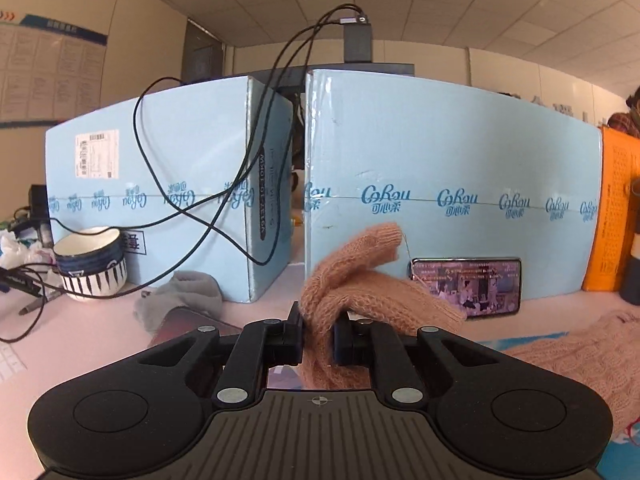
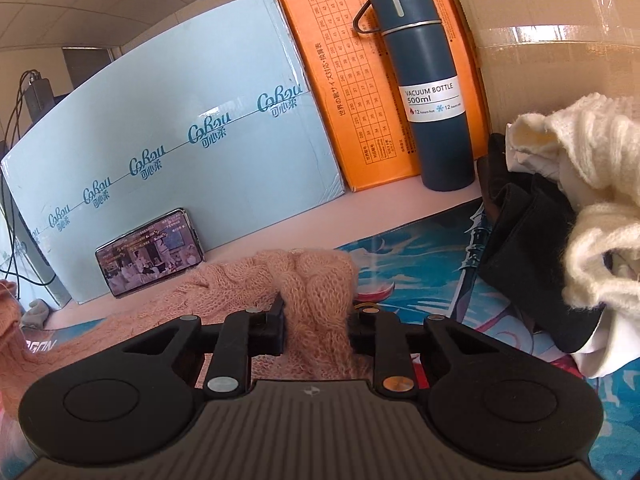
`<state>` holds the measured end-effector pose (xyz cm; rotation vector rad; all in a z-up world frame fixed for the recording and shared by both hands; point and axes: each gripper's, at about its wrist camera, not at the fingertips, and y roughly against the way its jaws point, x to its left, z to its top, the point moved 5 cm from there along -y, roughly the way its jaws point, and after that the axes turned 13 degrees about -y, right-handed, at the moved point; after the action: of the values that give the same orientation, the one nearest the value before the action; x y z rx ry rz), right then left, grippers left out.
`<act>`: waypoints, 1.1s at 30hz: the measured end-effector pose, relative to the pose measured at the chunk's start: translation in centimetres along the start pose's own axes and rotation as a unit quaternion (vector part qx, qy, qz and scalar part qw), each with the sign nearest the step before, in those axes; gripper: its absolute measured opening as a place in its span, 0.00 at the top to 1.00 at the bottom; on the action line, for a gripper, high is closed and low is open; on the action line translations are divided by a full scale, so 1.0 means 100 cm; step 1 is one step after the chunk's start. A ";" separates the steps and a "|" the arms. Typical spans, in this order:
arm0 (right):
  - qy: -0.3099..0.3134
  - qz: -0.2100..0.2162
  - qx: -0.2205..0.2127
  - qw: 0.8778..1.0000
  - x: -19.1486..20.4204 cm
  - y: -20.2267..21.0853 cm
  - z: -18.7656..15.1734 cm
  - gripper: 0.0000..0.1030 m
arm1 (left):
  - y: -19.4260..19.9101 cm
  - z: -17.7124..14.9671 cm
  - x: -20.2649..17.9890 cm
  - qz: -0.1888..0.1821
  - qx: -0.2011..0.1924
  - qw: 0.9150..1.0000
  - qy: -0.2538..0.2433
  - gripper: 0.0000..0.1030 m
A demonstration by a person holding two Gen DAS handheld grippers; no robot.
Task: Fold clothes
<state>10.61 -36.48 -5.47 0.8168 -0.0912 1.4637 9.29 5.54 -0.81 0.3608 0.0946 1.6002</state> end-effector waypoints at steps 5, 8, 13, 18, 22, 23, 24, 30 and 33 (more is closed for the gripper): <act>-0.029 -0.028 -0.022 0.999 -0.016 0.006 0.010 0.79 | -0.019 -0.020 0.027 -0.040 0.053 0.991 0.117 0.81; -0.042 -0.041 -0.013 0.998 -0.021 0.004 0.009 0.79 | -0.027 -0.033 0.037 -0.023 0.093 0.984 0.148 0.77; -0.042 -0.047 -0.010 0.998 -0.019 0.004 0.008 0.79 | -0.028 -0.046 0.059 0.052 0.122 0.978 0.162 0.64; -0.044 -0.054 -0.004 0.998 -0.021 0.003 0.006 0.72 | -0.019 -0.050 0.082 0.157 0.119 0.965 0.171 0.43; -0.036 -0.062 -0.020 0.997 -0.020 0.007 0.008 0.55 | -0.006 -0.035 0.075 0.110 0.050 0.975 0.189 0.19; -0.034 -0.064 -0.024 0.997 -0.020 0.008 0.009 0.53 | -0.004 -0.032 0.069 0.085 0.039 0.979 0.183 0.17; -0.031 -0.066 -0.028 0.997 -0.019 0.010 0.010 0.49 | -0.005 -0.027 0.059 0.049 0.030 0.983 0.172 0.17; 0.049 -0.036 -0.053 0.997 0.009 0.022 0.019 0.21 | 0.000 -0.016 -0.010 -0.102 0.024 0.993 0.055 0.14; 0.140 0.010 -0.030 0.990 0.039 0.018 0.019 0.13 | 0.004 -0.016 -0.040 -0.137 0.028 0.990 -0.003 0.12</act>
<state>10.44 -34.45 -1.27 0.5581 0.0684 1.5733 8.53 1.88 -2.92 0.3781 0.1774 1.3275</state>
